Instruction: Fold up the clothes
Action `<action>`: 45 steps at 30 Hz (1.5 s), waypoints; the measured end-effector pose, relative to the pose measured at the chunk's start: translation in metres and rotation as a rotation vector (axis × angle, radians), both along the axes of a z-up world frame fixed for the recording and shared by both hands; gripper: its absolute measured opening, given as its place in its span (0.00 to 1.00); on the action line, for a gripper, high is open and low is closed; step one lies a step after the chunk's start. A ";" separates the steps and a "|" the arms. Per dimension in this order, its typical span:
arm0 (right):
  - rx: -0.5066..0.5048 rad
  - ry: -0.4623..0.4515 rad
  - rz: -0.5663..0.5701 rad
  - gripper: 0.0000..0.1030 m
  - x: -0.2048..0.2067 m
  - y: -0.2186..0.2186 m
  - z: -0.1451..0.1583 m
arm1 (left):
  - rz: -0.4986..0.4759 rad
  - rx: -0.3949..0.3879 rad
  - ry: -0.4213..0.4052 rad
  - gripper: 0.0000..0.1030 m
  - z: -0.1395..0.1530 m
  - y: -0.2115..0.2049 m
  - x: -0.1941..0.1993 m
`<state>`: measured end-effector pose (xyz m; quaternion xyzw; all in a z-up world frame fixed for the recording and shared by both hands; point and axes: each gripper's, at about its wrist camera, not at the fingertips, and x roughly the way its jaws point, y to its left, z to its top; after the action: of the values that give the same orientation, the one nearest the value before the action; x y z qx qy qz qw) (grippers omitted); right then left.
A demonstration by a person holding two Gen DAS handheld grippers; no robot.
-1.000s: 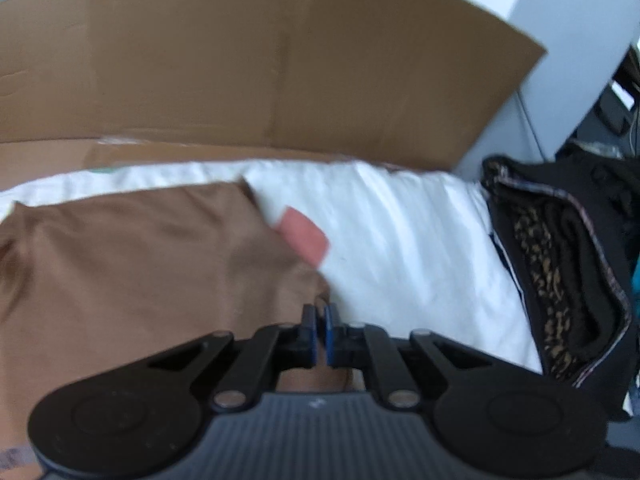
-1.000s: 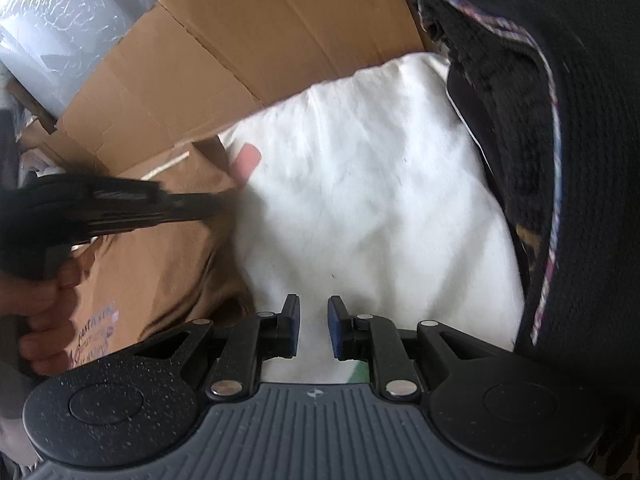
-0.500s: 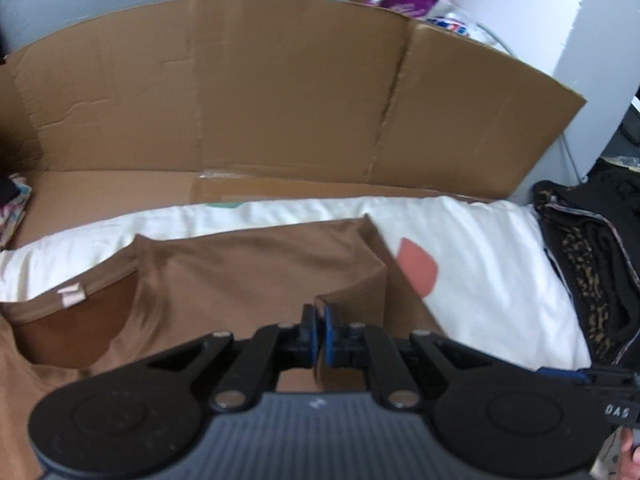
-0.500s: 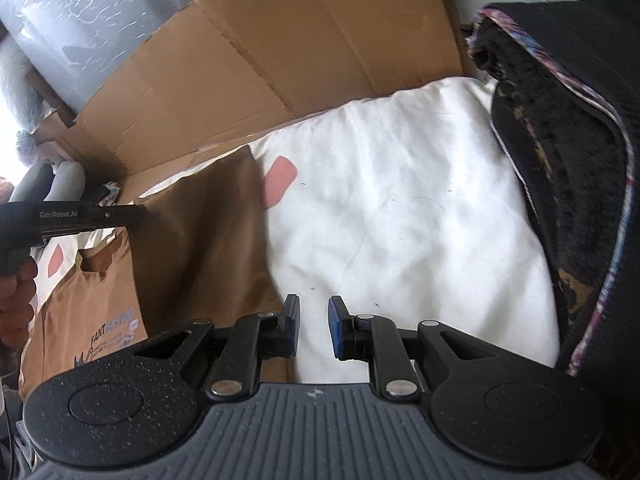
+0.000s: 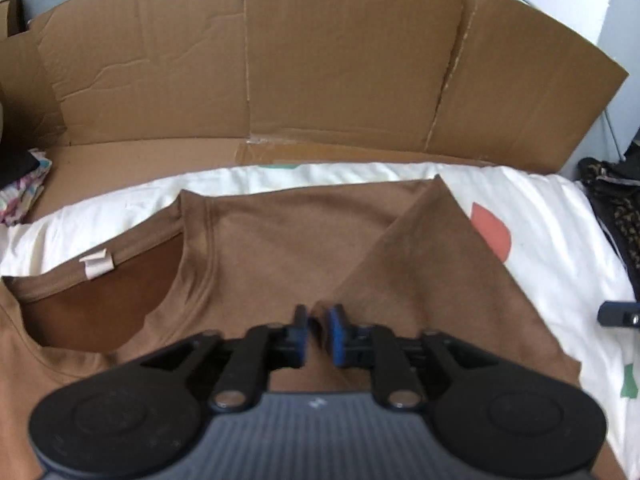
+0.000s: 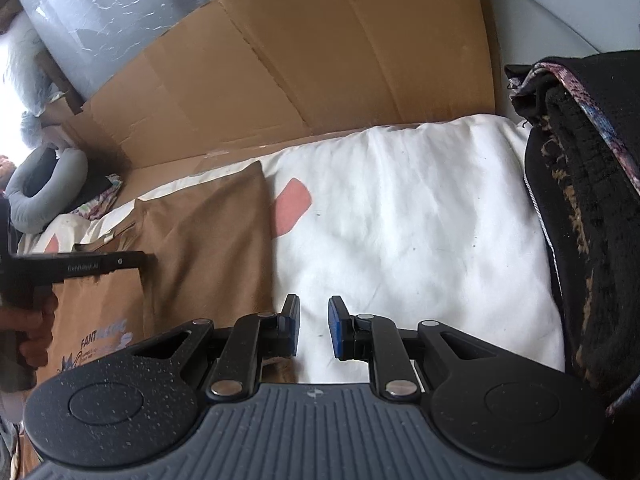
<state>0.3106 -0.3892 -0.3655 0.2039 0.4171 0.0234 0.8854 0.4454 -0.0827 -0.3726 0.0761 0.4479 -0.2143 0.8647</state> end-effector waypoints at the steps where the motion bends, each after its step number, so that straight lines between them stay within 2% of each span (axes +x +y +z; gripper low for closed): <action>1: -0.007 0.004 0.004 0.17 0.001 0.000 -0.001 | 0.005 -0.009 0.001 0.28 -0.002 0.002 0.000; 11: -0.060 0.002 0.044 0.17 0.033 0.002 0.005 | 0.110 -0.138 0.019 0.27 -0.020 0.020 0.003; 13: -0.065 -0.004 0.051 0.17 0.044 0.005 0.007 | 0.120 -0.154 0.018 0.19 -0.020 0.021 0.003; 14: -0.066 -0.006 0.054 0.17 0.049 0.007 0.007 | 0.121 -0.164 0.019 0.05 -0.018 0.022 0.003; 15: -0.055 -0.006 0.055 0.17 0.055 0.009 0.006 | 0.123 -0.176 0.021 0.04 -0.017 0.023 0.002; 18: -0.029 -0.007 0.062 0.18 0.071 0.015 0.005 | 0.123 -0.205 0.025 0.03 -0.010 0.028 0.000; 26: -0.055 -0.033 0.117 0.22 0.115 0.035 0.003 | 0.121 -0.260 0.026 0.03 0.012 0.039 -0.007; 30: -0.043 -0.020 0.135 0.23 0.136 0.042 -0.002 | 0.176 -0.298 0.012 0.02 0.019 0.045 -0.017; 32: -0.032 -0.014 0.132 0.24 0.146 0.044 -0.005 | 0.180 -0.292 0.021 0.02 0.017 0.047 -0.019; 34: -0.052 -0.021 0.138 0.31 0.154 0.050 -0.005 | 0.181 -0.285 0.032 0.02 0.014 0.048 -0.020; 36: -0.067 -0.016 0.154 0.33 0.160 0.055 -0.008 | 0.183 -0.278 0.042 0.02 0.012 0.049 -0.022; 45: -0.141 -0.010 0.248 0.33 0.183 0.080 -0.016 | 0.202 -0.290 0.044 0.02 0.011 0.054 -0.019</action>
<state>0.4940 -0.3090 -0.3811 0.0880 0.4353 0.1045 0.8898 0.4260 -0.0291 -0.3616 -0.0994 0.4365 -0.1904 0.8737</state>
